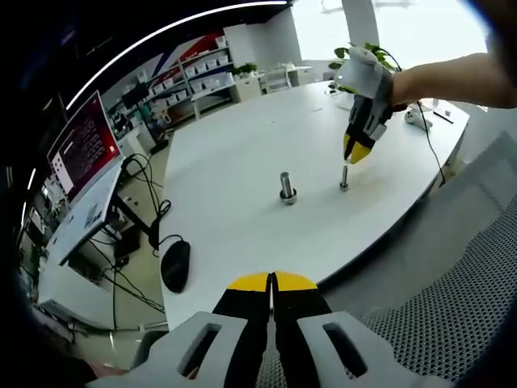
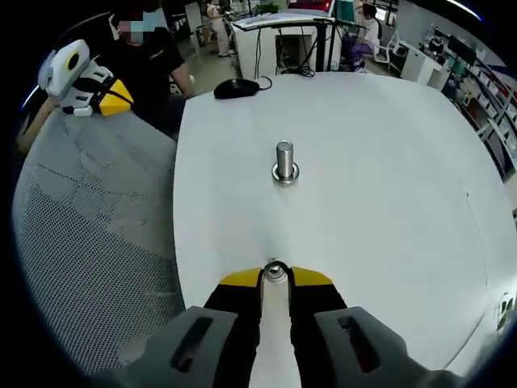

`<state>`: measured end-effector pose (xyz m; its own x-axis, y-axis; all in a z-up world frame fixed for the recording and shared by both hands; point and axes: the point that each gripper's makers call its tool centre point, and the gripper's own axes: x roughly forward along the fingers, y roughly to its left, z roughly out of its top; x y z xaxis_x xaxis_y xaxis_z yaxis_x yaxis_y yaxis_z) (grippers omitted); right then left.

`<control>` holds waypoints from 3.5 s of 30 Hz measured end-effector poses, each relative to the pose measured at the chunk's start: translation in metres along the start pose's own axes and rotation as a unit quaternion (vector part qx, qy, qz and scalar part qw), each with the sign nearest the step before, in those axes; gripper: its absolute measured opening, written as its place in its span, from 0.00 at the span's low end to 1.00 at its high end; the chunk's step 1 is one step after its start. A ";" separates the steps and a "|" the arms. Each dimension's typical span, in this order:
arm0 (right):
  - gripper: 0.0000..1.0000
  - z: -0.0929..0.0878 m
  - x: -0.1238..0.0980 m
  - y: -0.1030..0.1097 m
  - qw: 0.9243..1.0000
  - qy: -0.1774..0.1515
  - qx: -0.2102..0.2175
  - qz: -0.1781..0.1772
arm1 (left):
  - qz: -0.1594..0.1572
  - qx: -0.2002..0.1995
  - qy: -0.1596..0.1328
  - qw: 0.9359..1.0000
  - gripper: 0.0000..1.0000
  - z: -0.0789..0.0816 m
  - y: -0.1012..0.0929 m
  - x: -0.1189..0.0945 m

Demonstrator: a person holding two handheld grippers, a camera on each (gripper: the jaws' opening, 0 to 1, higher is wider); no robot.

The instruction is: Place the washer onto the threaded stud by aligning its center hole with the stud, sliding it down to the base, and recovering from edge contact or off-axis alignment until the washer reaches the visible bottom stop.

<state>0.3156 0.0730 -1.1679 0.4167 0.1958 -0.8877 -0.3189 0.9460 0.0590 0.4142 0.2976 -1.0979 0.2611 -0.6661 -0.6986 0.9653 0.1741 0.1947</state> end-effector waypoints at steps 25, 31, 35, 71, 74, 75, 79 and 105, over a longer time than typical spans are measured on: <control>0.14 -0.010 0.024 -0.002 0.998 0.059 -0.037 -0.006 | 0.001 -0.002 0.001 1.000 0.00 -0.001 0.001 0.000; 0.14 -0.016 0.039 -0.005 0.996 0.078 -0.040 -0.003 | 0.001 -0.001 0.007 1.000 0.00 -0.003 0.001 0.000; 0.14 -0.021 0.045 -0.004 0.995 0.088 -0.041 -0.002 | 0.000 0.001 0.008 1.000 0.00 -0.002 -0.001 0.000; 0.36 -0.007 0.026 -0.016 0.997 0.054 -0.043 -0.046 | -0.006 0.003 -0.003 1.000 0.00 0.003 -0.003 0.000; 0.45 -0.002 0.000 -0.015 0.998 0.016 -0.006 -0.064 | -0.009 0.006 -0.004 1.000 0.00 0.004 -0.005 0.000; 0.48 0.000 -0.017 -0.014 0.997 -0.008 0.013 -0.078 | -0.010 0.006 -0.006 1.000 0.00 0.005 -0.004 -0.001; 0.58 0.002 -0.074 -0.002 0.984 -0.095 0.093 -0.116 | -0.008 0.005 -0.015 1.000 0.00 0.007 -0.002 -0.001; 0.98 -0.088 -0.148 0.100 0.867 -0.250 0.348 -0.253 | 0.015 -0.003 -0.083 0.996 0.01 0.027 0.005 -0.010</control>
<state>0.1475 0.1155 -1.0703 0.7250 -0.3678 -0.5823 0.5324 0.8357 0.1351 0.4164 0.2858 -1.0713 0.2857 -0.7708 -0.5695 0.9572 0.2000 0.2094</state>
